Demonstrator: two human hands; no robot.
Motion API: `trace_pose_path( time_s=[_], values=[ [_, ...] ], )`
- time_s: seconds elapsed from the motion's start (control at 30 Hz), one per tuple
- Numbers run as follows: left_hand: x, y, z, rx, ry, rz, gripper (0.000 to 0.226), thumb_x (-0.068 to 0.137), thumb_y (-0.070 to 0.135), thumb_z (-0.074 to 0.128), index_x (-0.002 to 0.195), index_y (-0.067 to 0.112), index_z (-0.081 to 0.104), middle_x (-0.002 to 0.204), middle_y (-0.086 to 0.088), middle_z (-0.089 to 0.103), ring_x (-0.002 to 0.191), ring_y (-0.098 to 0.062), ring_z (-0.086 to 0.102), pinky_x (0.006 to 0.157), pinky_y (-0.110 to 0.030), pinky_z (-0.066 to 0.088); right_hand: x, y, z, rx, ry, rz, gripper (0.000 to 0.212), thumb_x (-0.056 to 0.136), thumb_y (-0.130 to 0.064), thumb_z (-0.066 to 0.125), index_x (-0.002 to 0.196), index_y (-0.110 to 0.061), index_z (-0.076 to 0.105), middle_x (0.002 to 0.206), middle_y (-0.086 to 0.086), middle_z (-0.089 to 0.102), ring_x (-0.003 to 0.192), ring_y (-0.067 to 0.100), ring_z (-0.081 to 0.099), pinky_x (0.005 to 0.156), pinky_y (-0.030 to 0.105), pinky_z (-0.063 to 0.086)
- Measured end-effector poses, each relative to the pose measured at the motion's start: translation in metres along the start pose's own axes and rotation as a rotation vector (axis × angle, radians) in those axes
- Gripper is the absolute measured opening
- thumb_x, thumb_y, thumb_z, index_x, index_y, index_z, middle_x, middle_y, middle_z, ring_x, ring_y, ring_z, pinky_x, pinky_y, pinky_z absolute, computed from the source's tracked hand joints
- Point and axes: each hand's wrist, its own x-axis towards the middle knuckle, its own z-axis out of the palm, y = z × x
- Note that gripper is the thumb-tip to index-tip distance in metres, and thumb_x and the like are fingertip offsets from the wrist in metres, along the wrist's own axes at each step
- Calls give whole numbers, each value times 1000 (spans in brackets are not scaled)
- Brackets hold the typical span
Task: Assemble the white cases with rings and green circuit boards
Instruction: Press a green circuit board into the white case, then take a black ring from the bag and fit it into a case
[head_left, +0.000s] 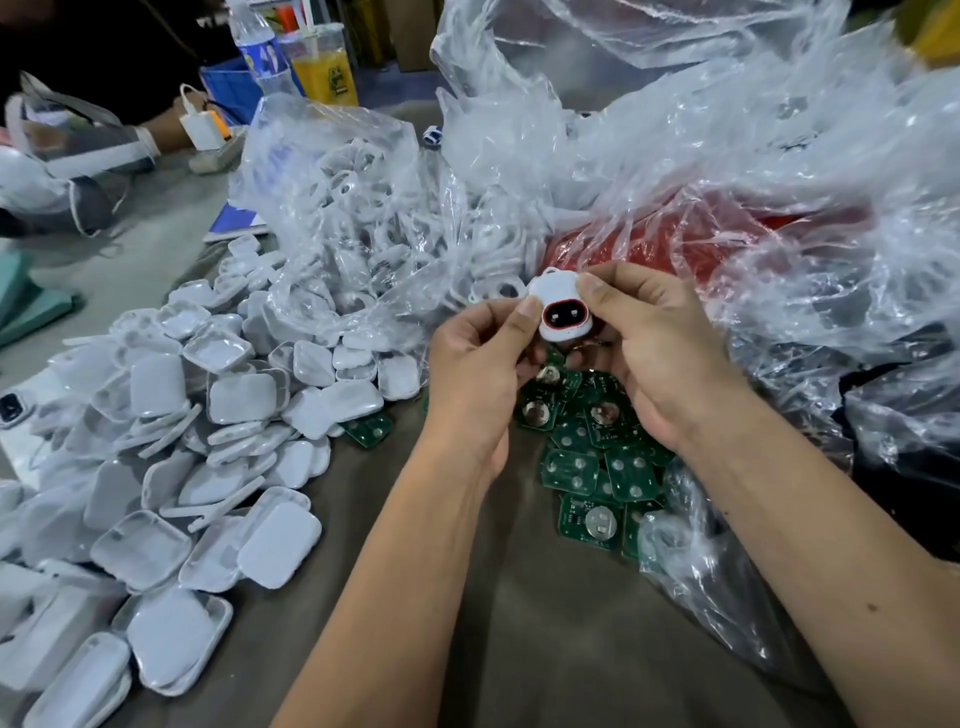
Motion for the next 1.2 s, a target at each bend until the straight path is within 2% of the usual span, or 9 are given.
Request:
trace_pose_path(
  time_s=[0.13,0.33,0.43,0.53,0.63,0.8,1.0,1.1,1.2],
  values=[
    [13,18,14,185,110,118,12,93,15,74,84,9,70,69,0,64,57,-7,54,58,-23,45,8,-19,4,5,51,-56,16,108,-14,54,108,-4,67,106,17,75,81,25,77,61,33,63],
    [71,60,53,622,232,430,12,90,16,69,79,21,69,73,11,66,73,-9,64,71,-30,53,63,-81,7,30,158,-53,10,106,-4,49,107,1,58,96,26,74,66,35,77,52,33,59],
    [99,63,68,1067,151,541,22,87,10,60,103,18,73,102,2,70,102,-18,62,88,-31,50,103,-99,7,132,216,42,18,102,7,44,93,2,59,88,25,66,62,30,70,53,35,61],
    [126,55,76,1513,-27,669,39,92,20,58,130,15,64,136,-8,58,136,-30,41,108,-36,39,144,-107,-3,84,177,118,18,103,7,40,98,0,56,101,21,60,73,28,66,59,35,63],
    [149,49,77,1754,-175,581,52,96,34,55,146,20,51,159,-6,39,151,-31,22,122,-45,23,180,-111,-13,9,145,117,20,101,12,47,87,0,55,95,13,50,73,22,57,61,30,63],
    [164,45,77,1792,-170,552,43,91,33,55,131,21,64,131,-4,56,130,-33,41,102,-43,36,226,-115,-6,-163,134,55,20,89,22,63,104,9,59,95,17,63,51,23,72,55,27,61],
    [179,49,89,1775,-142,516,34,87,28,57,118,18,68,120,-4,55,125,-33,40,96,-40,37,271,-120,6,-130,235,123,48,93,20,57,138,6,48,125,24,65,95,34,76,55,32,62],
    [184,47,89,1771,-142,484,37,88,29,56,122,20,67,121,-3,54,126,-33,39,97,-41,37,274,-116,3,-131,284,140,44,94,17,56,134,0,53,109,16,63,82,29,71,51,28,60],
    [186,44,87,1760,-160,470,41,89,28,54,129,21,65,126,-3,53,127,-33,38,97,-41,37,271,-111,-7,-95,363,107,39,94,12,51,131,-1,55,114,17,65,84,24,75,68,33,66]
  ],
)
